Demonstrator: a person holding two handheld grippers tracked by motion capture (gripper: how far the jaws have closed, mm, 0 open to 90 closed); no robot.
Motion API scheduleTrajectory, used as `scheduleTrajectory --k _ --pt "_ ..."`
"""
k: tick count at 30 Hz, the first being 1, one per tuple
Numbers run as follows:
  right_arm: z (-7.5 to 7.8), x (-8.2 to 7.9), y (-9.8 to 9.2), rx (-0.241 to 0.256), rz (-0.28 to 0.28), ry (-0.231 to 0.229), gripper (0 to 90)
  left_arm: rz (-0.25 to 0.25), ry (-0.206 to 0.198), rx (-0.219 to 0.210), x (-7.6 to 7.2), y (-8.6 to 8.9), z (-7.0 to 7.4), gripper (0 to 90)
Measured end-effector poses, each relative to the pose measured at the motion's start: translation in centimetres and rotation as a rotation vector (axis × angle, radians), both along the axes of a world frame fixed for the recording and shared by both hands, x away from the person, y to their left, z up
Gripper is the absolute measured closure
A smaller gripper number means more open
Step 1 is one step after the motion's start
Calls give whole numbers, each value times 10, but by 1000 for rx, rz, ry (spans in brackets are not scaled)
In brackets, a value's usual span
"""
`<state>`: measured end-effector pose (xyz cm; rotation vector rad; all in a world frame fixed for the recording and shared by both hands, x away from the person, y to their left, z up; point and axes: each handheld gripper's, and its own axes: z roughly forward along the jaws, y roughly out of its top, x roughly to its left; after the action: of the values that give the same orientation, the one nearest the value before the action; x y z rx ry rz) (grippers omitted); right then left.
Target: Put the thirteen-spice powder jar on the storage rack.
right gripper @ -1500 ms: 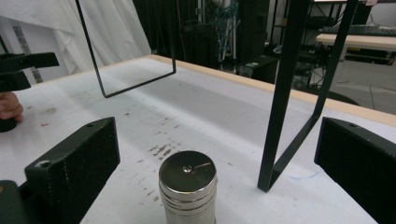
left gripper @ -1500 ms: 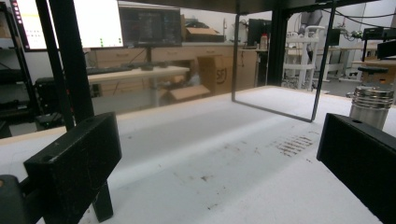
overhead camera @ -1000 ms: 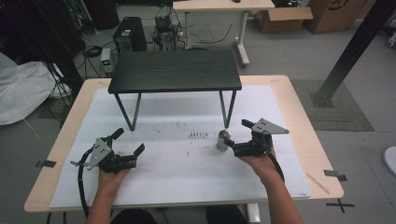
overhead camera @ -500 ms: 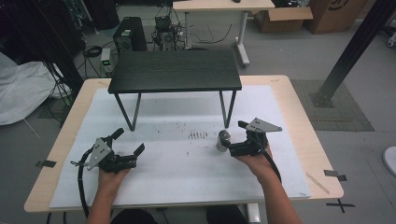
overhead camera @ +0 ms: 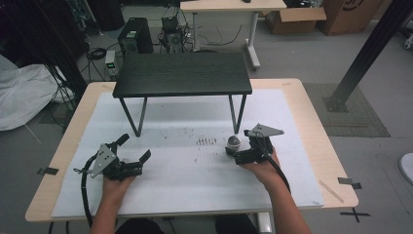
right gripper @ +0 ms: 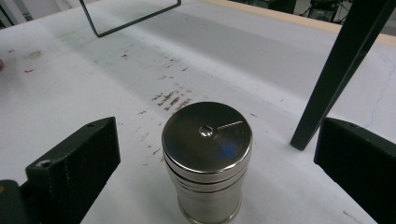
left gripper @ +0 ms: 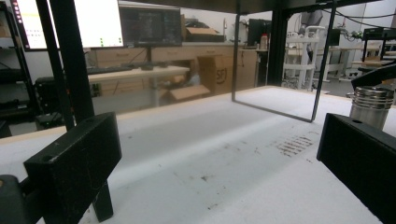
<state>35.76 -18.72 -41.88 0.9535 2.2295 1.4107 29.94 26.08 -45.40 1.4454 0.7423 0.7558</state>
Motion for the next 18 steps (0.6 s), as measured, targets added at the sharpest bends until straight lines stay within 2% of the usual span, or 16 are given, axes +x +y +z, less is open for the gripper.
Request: scheduleTrajectory --k 12,18 --pt "-7 5 5 -39 -11 60 9 1 -2 2 0 0 0 2" --pt "-9 6 6 -46 -1 82 86 1 0 -1 0 0 0 2"
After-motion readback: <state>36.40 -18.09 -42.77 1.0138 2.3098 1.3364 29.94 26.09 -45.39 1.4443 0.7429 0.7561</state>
